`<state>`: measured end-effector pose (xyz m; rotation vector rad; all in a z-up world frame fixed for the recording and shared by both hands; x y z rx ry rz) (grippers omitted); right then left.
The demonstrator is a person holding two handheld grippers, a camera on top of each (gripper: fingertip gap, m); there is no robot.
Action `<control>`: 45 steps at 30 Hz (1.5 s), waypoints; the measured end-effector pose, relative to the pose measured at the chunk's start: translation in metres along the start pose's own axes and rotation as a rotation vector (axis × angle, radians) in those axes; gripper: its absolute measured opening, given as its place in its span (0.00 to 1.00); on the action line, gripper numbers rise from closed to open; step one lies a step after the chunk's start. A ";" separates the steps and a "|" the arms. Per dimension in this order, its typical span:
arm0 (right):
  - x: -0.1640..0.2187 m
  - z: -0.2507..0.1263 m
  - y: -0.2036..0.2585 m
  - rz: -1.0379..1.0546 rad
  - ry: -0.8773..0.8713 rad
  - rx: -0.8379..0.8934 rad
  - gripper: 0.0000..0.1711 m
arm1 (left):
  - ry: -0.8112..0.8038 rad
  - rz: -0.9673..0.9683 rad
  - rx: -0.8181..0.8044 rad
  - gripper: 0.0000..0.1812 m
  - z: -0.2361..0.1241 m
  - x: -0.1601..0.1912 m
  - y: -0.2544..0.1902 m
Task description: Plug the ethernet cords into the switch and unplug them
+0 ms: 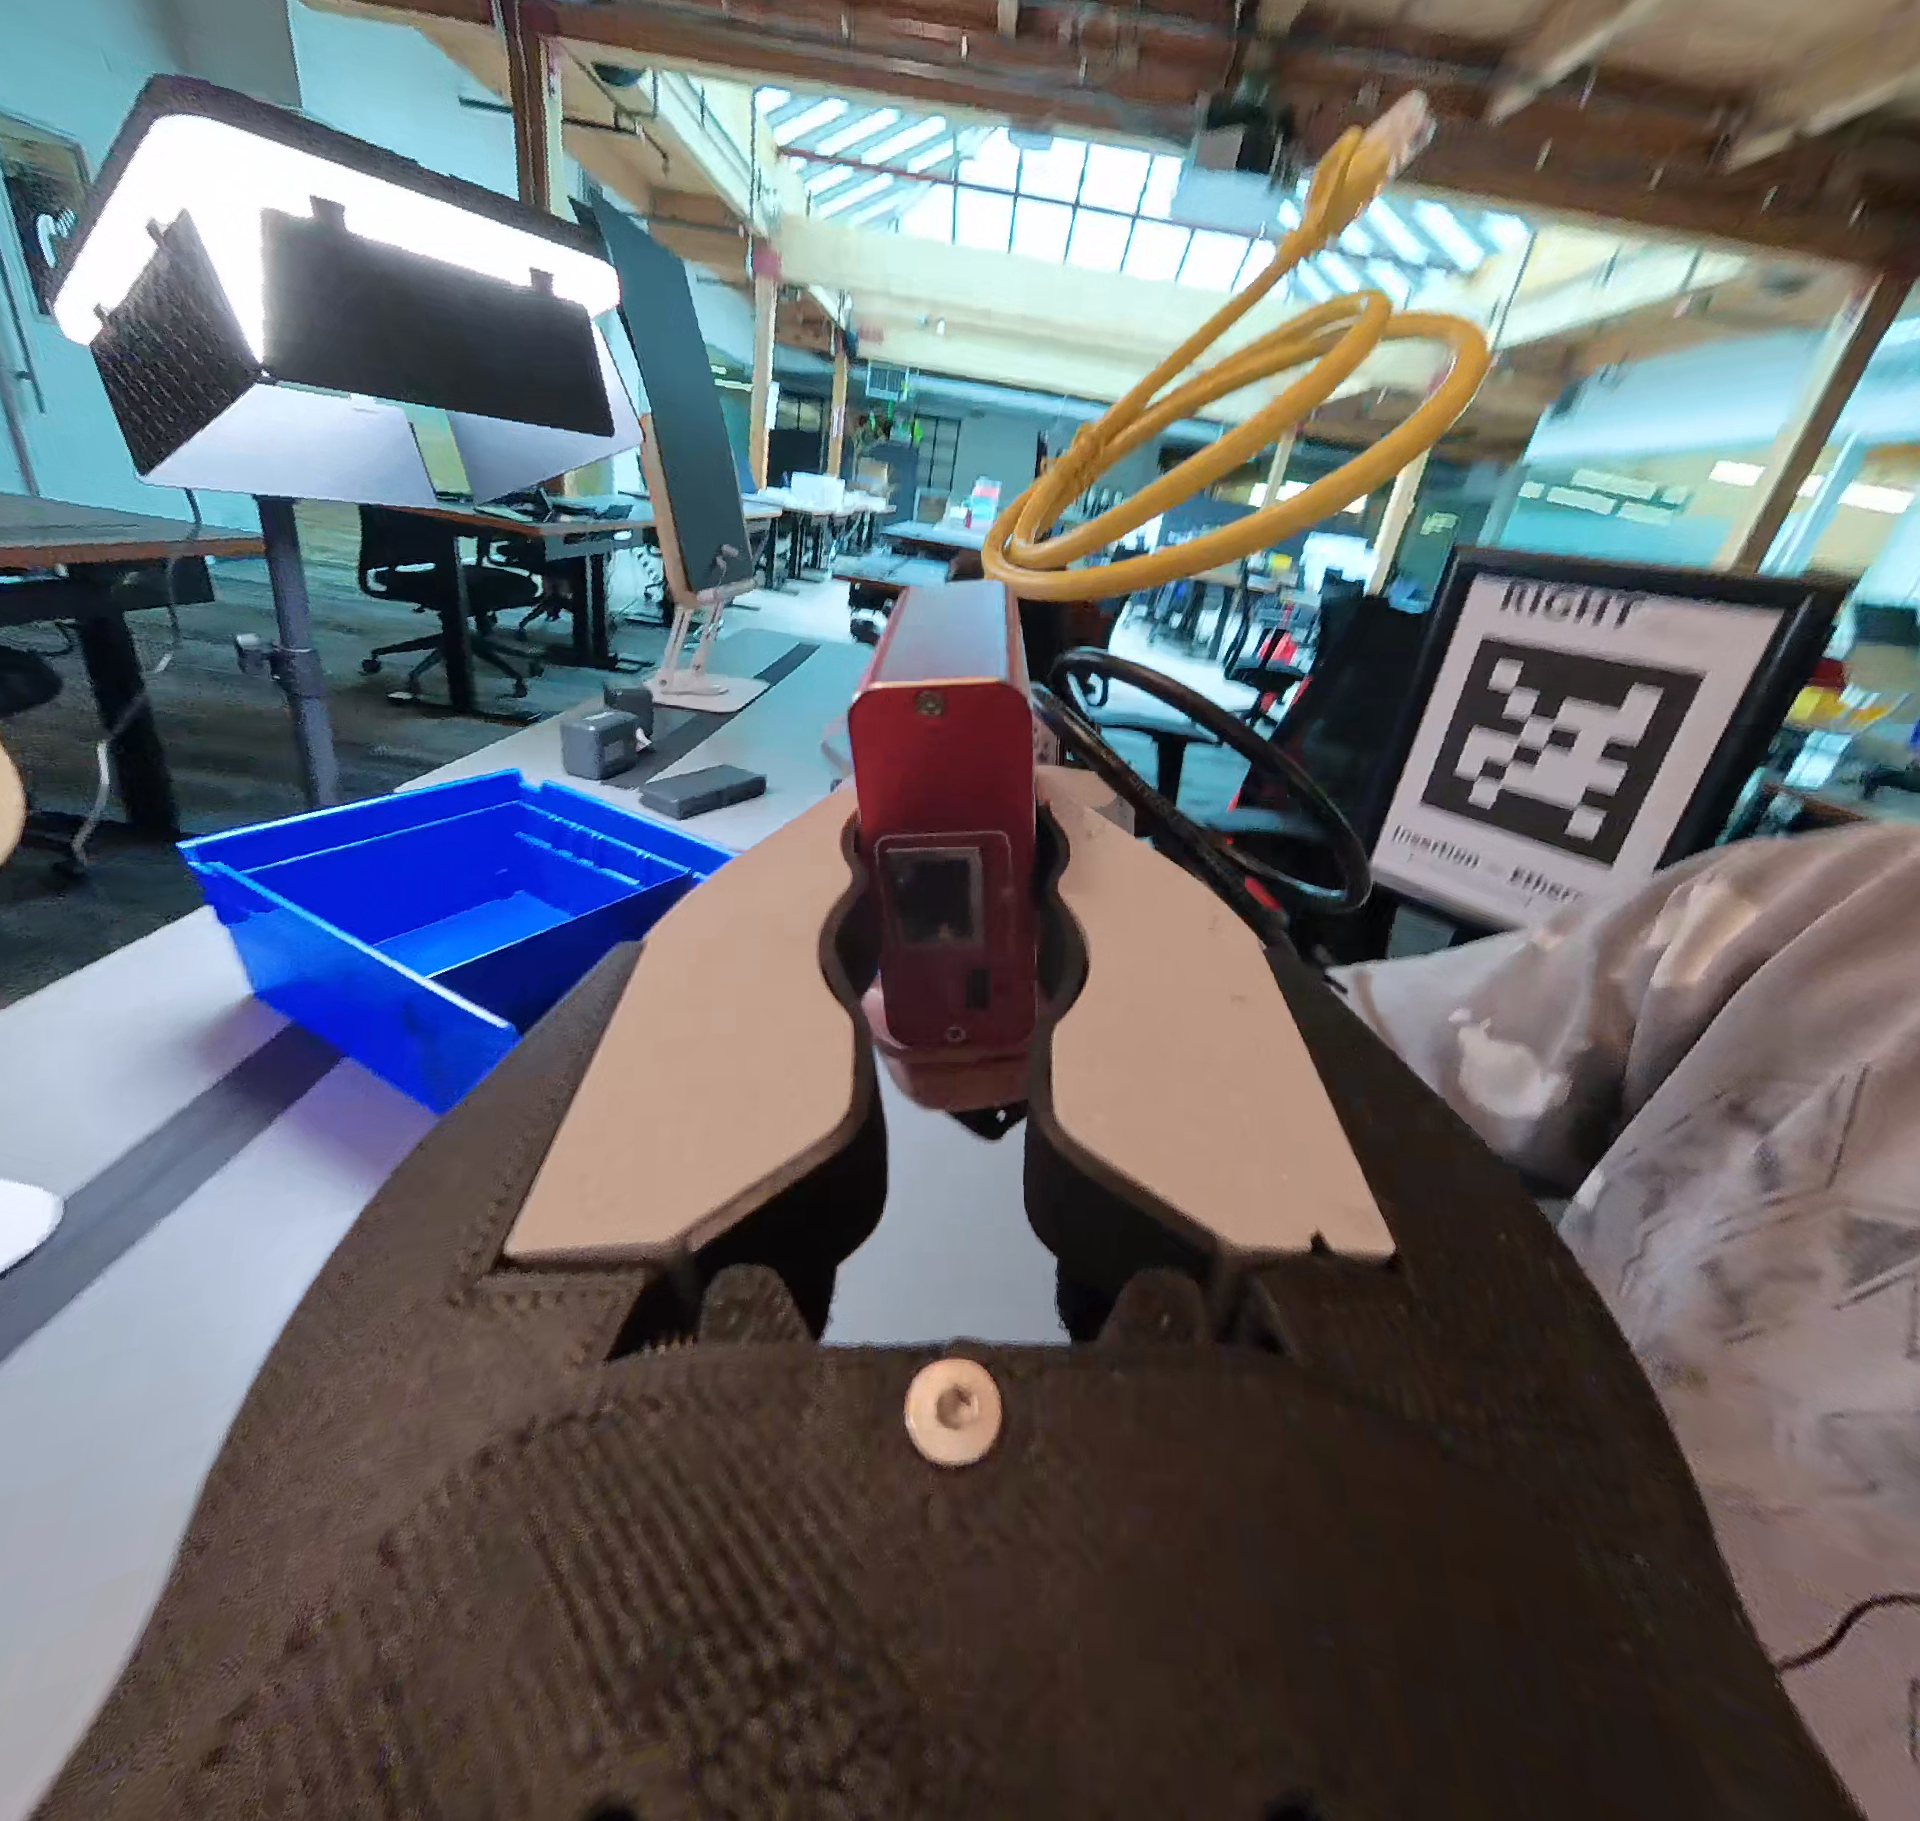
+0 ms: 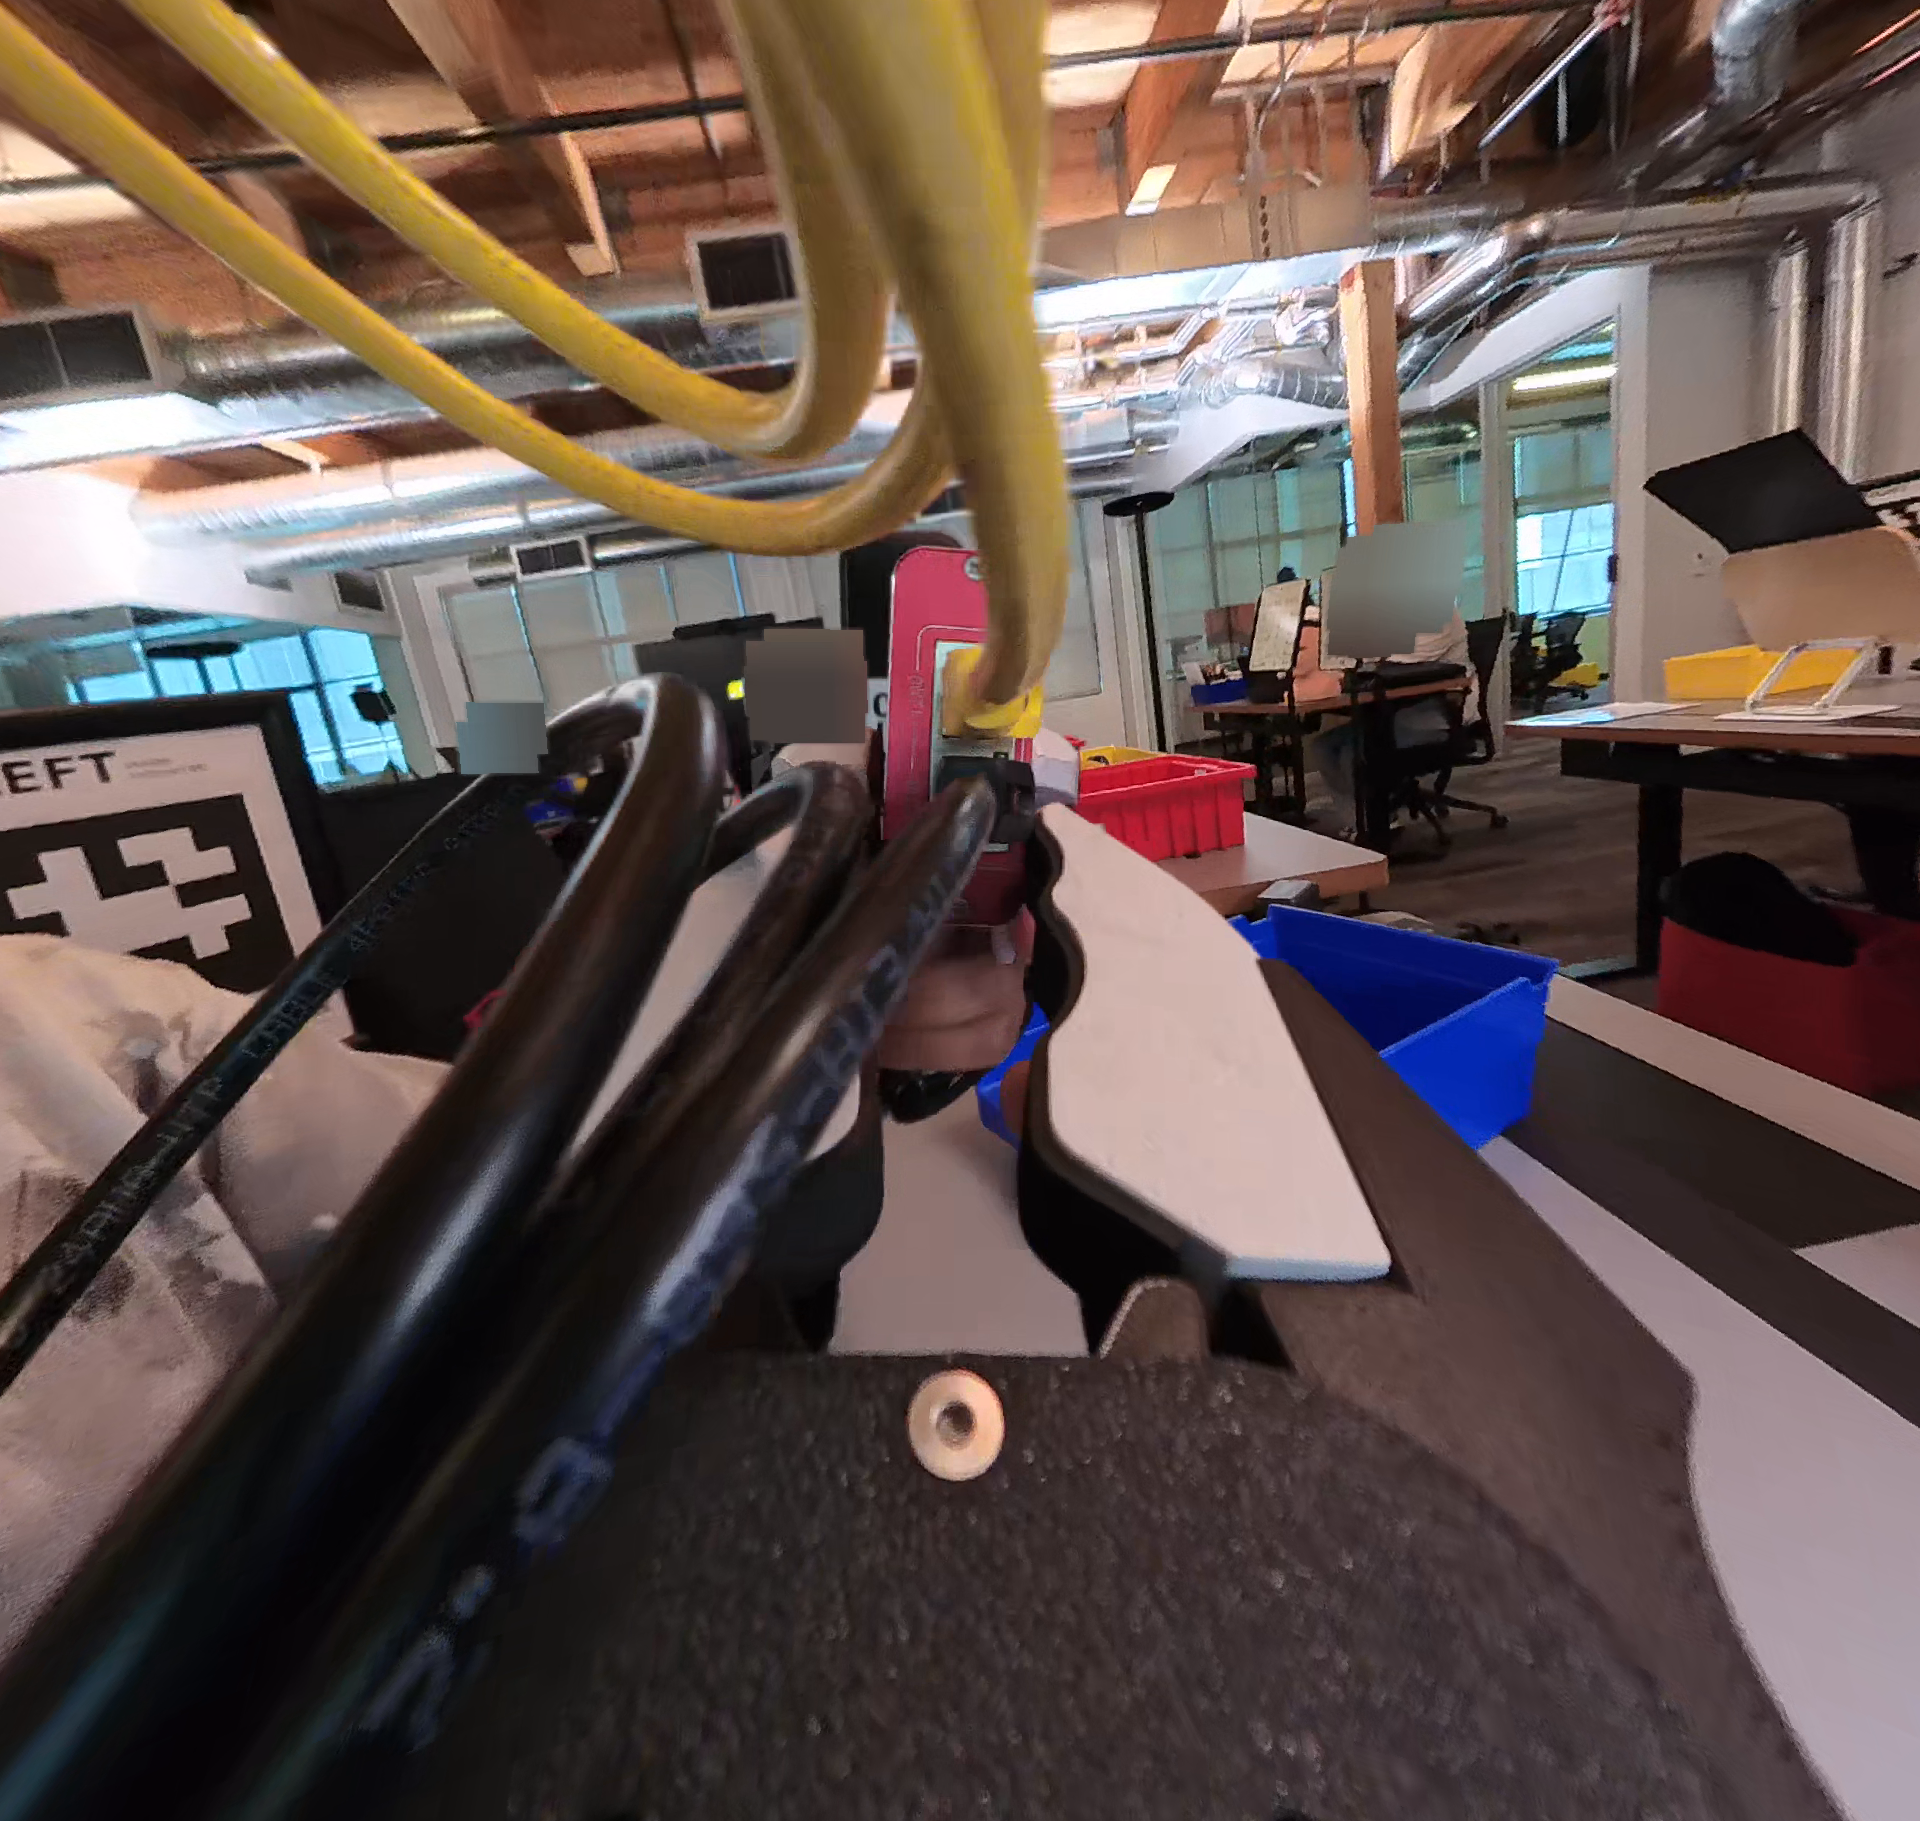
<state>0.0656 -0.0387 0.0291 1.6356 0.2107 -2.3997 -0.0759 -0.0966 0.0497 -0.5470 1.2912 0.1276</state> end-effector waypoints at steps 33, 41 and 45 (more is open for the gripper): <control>0.044 -0.006 -0.029 0.082 0.100 0.009 0.19 | 0.191 -0.253 -0.124 0.16 0.000 0.023 0.038; 0.049 -0.007 -0.033 0.127 0.086 0.027 0.20 | 0.188 -0.294 -0.144 0.15 -0.004 0.021 0.042; 0.048 -0.009 -0.032 0.025 0.170 0.031 0.21 | 0.242 -0.303 -0.147 0.15 -0.005 0.025 0.044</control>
Point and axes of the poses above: each gripper's, where its closed fingertips meet, z out along the fingers, x out of its underside, y = z × x across the jaws, the point moved 8 cm from there along -z, back along the fingers, and after that the axes turned 9 degrees about -z, right-handed, at the moved point
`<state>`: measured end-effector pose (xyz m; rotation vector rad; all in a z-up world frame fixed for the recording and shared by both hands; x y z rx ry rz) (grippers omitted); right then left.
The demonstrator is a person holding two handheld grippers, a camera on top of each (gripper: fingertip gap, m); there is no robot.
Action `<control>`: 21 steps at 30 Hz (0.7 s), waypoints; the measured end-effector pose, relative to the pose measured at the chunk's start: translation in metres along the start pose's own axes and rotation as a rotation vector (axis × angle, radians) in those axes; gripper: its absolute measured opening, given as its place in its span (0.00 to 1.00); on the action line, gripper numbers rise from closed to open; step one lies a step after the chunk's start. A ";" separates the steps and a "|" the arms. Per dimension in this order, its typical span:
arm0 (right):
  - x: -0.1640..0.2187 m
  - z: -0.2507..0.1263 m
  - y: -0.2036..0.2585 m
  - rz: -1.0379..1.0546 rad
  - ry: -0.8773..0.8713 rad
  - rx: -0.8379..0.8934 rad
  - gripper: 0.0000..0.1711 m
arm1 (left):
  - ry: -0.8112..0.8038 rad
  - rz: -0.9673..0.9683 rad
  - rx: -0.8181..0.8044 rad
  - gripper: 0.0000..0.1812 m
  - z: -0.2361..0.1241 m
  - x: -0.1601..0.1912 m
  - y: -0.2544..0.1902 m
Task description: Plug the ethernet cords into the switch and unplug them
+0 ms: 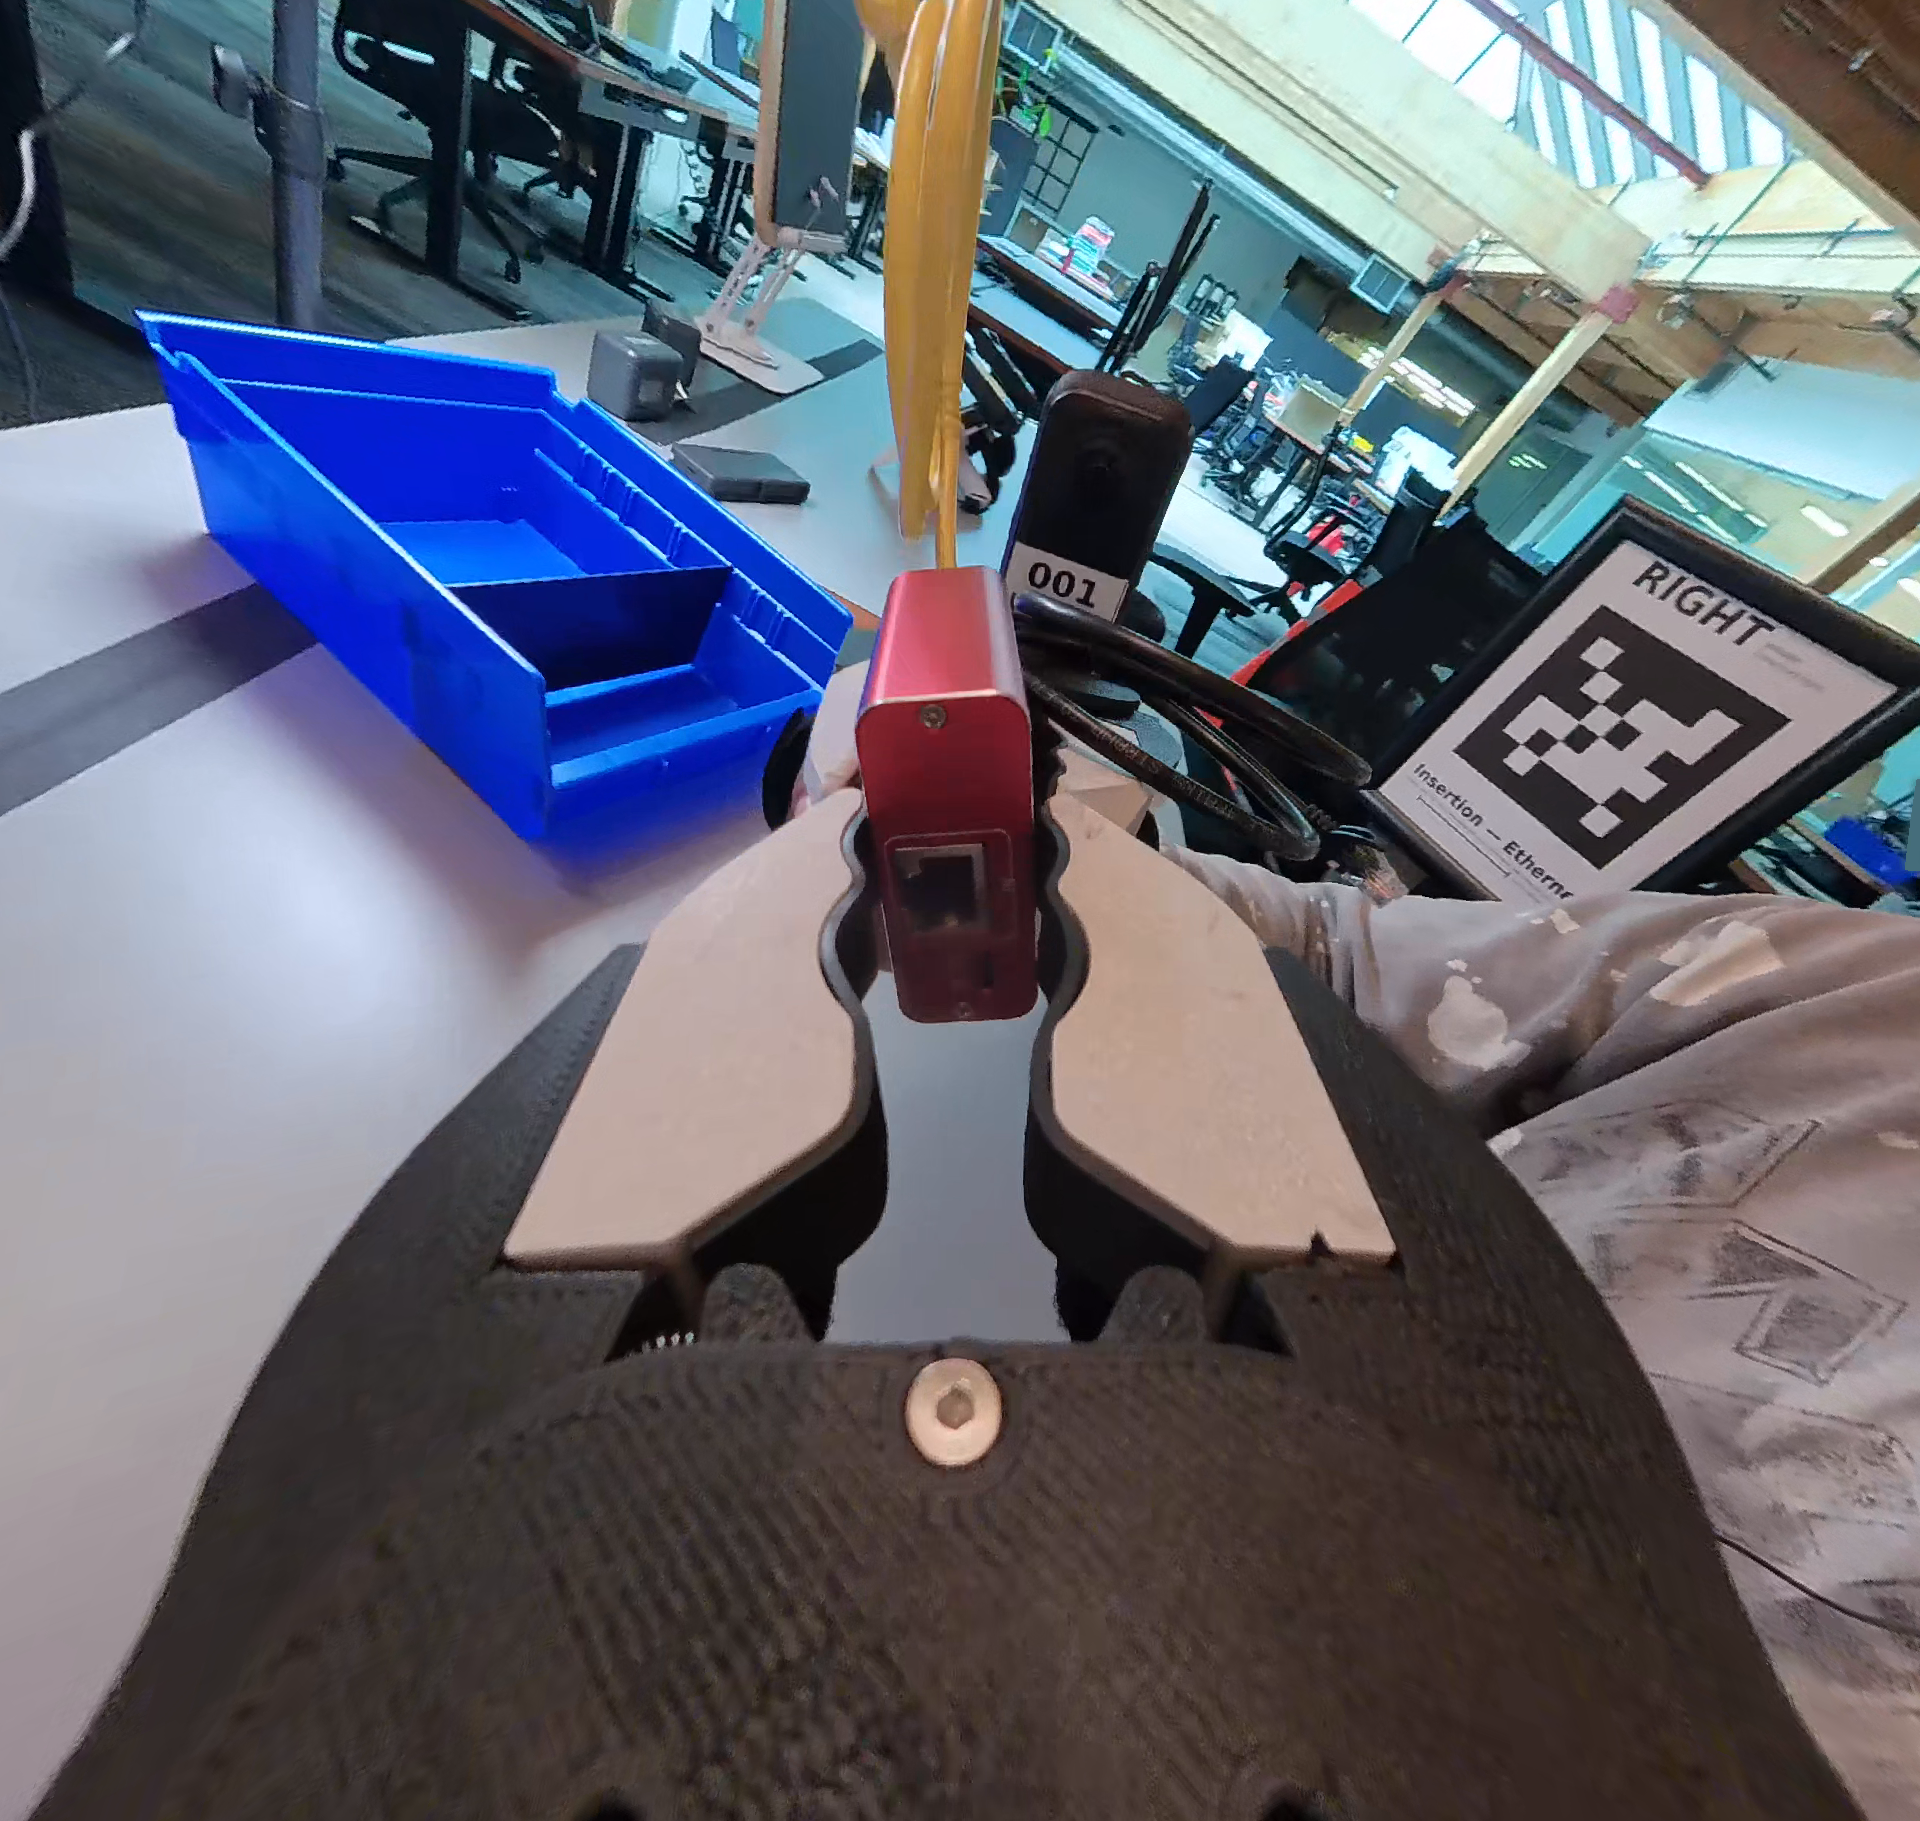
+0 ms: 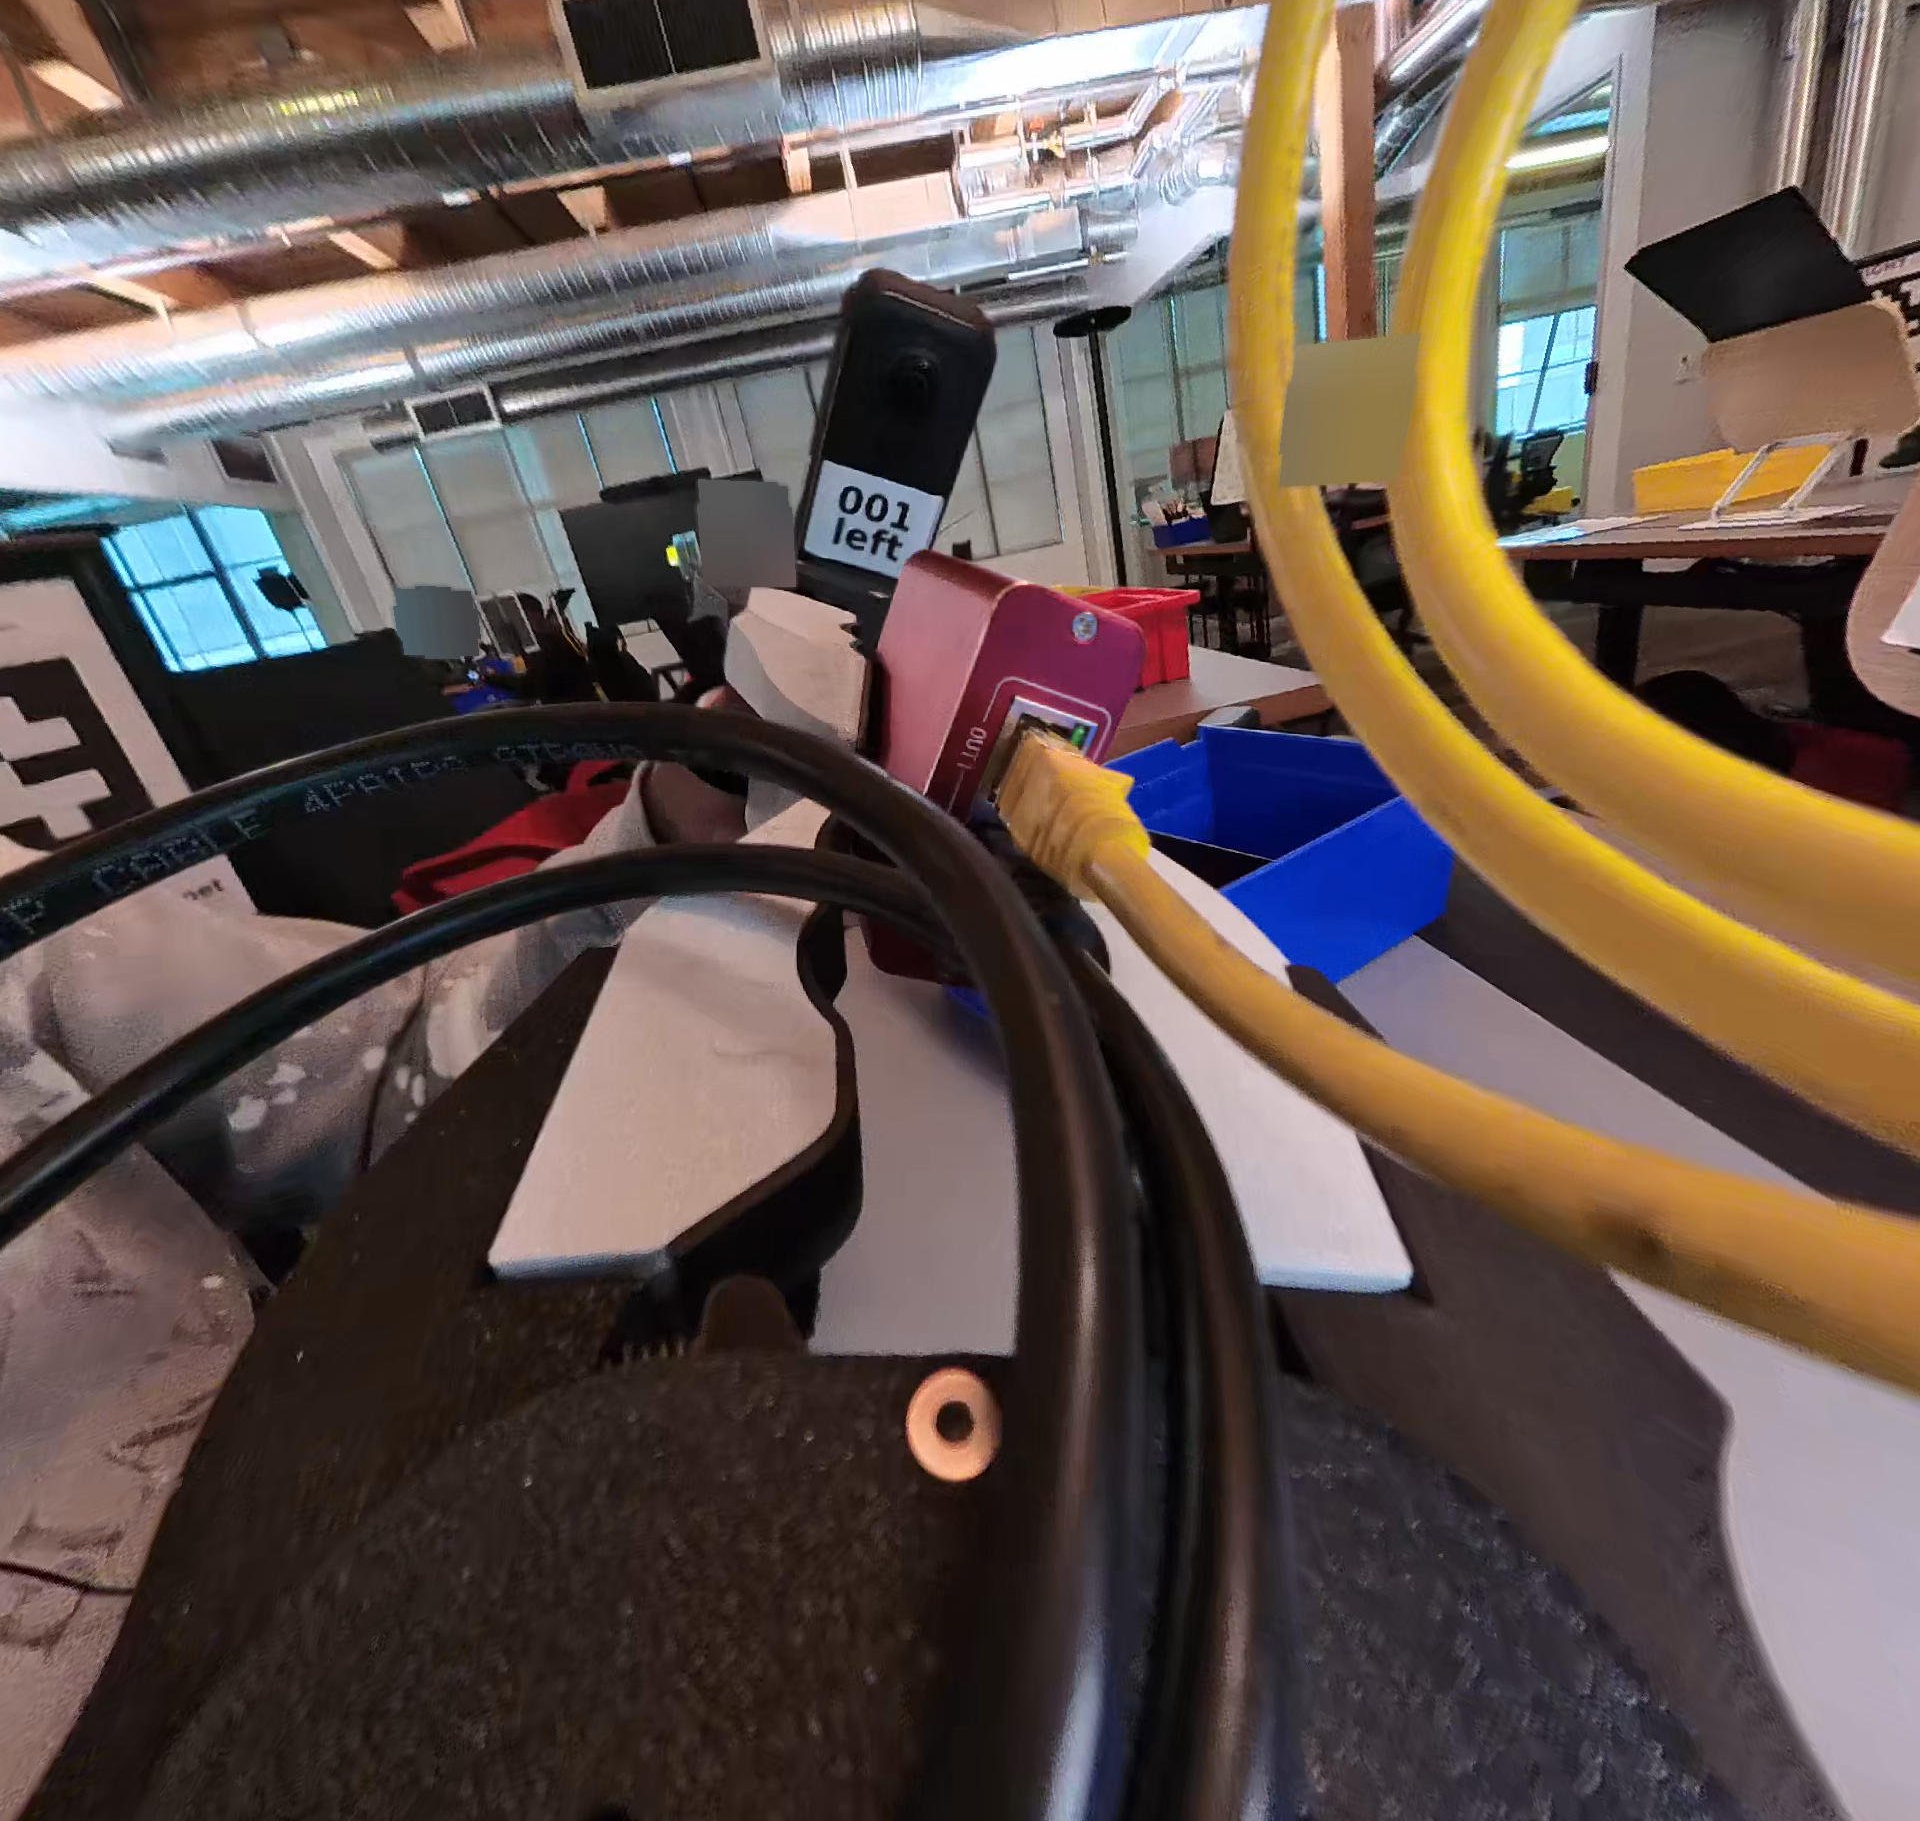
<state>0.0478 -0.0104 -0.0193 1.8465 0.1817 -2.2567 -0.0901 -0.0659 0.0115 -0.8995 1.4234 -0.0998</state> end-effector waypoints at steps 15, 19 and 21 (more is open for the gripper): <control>-0.005 -0.003 0.005 -0.035 -0.023 -0.049 0.18 | 0.031 0.119 0.053 0.15 0.002 0.002 -0.006; -0.009 -0.003 0.011 -0.073 -0.049 -0.059 0.18 | 0.014 0.196 0.084 0.15 0.000 0.001 -0.013; -0.013 -0.004 0.012 -0.083 -0.070 -0.057 0.18 | -0.001 0.240 0.087 0.16 -0.004 -0.001 -0.017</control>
Point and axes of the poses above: each gripper's, where its closed fingertips meet, z out along the fingers, x out of its underside, y = z × x across the jaws, the point moved 8 cm from there along -z, back along the fingers, and after that the axes turned 9 degrees about -z, right-handed, at the moved point
